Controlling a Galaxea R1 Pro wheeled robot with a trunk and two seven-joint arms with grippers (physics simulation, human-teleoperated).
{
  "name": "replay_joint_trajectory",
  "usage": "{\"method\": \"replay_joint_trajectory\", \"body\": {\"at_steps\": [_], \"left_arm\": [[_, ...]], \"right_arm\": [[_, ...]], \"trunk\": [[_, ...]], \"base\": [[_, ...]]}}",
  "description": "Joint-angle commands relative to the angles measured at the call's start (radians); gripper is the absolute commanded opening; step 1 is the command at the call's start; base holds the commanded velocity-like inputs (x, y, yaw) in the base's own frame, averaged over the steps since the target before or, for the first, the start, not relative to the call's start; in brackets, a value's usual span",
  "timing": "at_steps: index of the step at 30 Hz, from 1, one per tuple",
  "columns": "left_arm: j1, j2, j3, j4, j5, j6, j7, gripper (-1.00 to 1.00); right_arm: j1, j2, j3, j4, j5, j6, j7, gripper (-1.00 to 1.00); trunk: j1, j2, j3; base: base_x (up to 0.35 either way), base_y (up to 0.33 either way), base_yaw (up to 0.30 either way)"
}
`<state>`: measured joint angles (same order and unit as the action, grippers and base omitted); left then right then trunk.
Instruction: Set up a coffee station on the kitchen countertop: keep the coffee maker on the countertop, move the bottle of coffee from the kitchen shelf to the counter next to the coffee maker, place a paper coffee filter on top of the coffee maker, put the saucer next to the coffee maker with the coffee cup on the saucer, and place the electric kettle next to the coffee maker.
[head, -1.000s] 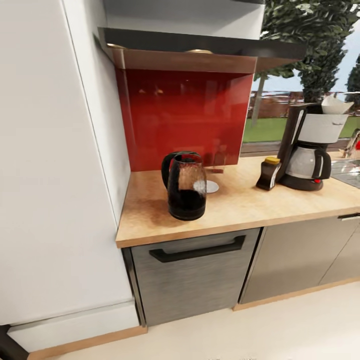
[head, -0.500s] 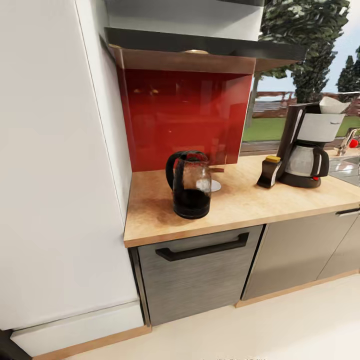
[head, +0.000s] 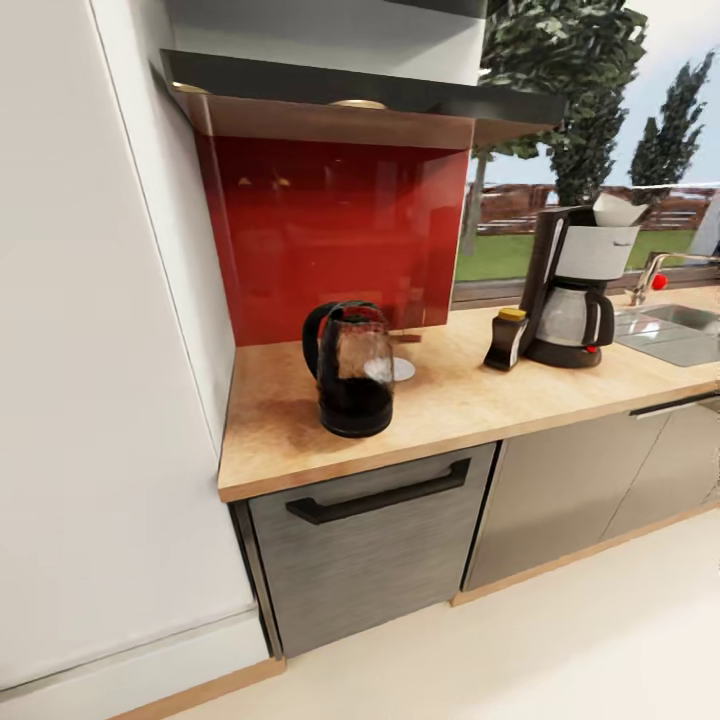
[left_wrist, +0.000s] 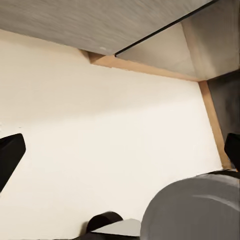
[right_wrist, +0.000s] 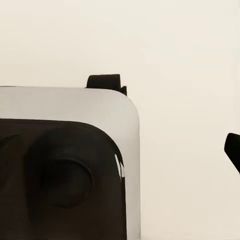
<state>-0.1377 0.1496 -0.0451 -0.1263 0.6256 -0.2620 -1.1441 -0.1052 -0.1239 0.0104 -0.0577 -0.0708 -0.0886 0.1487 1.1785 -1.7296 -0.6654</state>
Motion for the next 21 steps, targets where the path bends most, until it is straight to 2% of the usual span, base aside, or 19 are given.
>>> {"method": "replay_joint_trajectory", "body": {"at_steps": [1, 7, 11, 13, 14, 15, 16, 17, 18, 20, 21], "left_arm": [[0.0, -0.003, -0.006, -0.024, 0.004, -0.005, 0.017, 1.0], [0.0, -0.058, -0.011, -0.196, 0.0, -0.001, 0.212, 1.0], [0.0, -0.099, -0.017, -0.306, -0.03, 0.022, 0.31, 1.0], [-0.001, -0.124, -0.024, -0.384, -0.079, 0.083, 0.346, 1.0], [-0.001, -0.124, -0.024, -0.384, -0.079, 0.083, 0.346, 1.0], [-0.001, -0.142, -0.026, -0.446, -0.117, 0.136, 0.36, 1.0], [-0.001, -0.152, -0.027, -0.481, -0.135, 0.164, 0.365, 1.0], [0.0, -0.171, -0.028, -0.554, -0.169, 0.22, 0.372, 1.0], [0.0, -0.206, -0.03, -0.674, -0.22, 0.309, 0.378, 1.0], [0.0, -0.231, -0.03, -0.746, -0.249, 0.361, 0.381, 1.0], [0.0, -0.255, -0.031, -0.818, -0.278, 0.409, 0.382, 1.0]], "right_arm": [[-0.001, 0.0, 0.001, 0.001, -0.007, -0.003, 0.005, 1.0], [-0.001, -0.001, 0.0, 0.001, -0.007, -0.003, 0.005, 1.0], [-0.001, -0.003, 0.0, 0.0, -0.007, -0.004, 0.004, 1.0], [-0.001, -0.005, 0.0, 0.0, -0.007, -0.004, 0.003, 1.0], [-0.001, -0.005, 0.0, 0.0, -0.007, -0.004, 0.003, 1.0], [-0.001, -0.006, 0.0, 0.0, -0.007, -0.004, 0.003, 1.0], [-0.001, -0.006, 0.0, 0.0, -0.007, -0.004, 0.003, 1.0], [-0.001, -0.007, 0.0, 0.0, -0.007, -0.004, 0.003, 1.0], [-0.001, -0.008, 0.0, -0.001, -0.007, -0.005, 0.003, 1.0], [-0.001, -0.008, 0.0, -0.001, -0.007, -0.005, 0.003, 1.0], [-0.001, -0.009, 0.0, -0.002, -0.007, -0.005, 0.003, 1.0]], "trunk": [[0.0, 0.0, -0.001], [0.0, 0.0, -0.001], [0.0, 0.0, -0.001], [0.0, 0.0, -0.001], [0.0, 0.0, -0.001], [0.0, 0.0, -0.001], [0.0, 0.0, -0.001], [0.0, 0.0, -0.001], [0.0, 0.0, -0.001], [0.0, 0.0, -0.001], [0.0, 0.0, -0.001]], "base": [[0.0, 0.0, -0.04], [0.0, 0.0, -0.02], [0.0, 0.0, -0.006], [0.0, 0.0, -0.002], [0.0, 0.0, -0.002], [0.0, 0.0, -0.001], [0.0, 0.0, -0.001], [0.0, 0.0, 0.0], [0.0, 0.0, 0.0], [0.0, 0.0, 0.0], [0.0, 0.0, 0.0]]}}
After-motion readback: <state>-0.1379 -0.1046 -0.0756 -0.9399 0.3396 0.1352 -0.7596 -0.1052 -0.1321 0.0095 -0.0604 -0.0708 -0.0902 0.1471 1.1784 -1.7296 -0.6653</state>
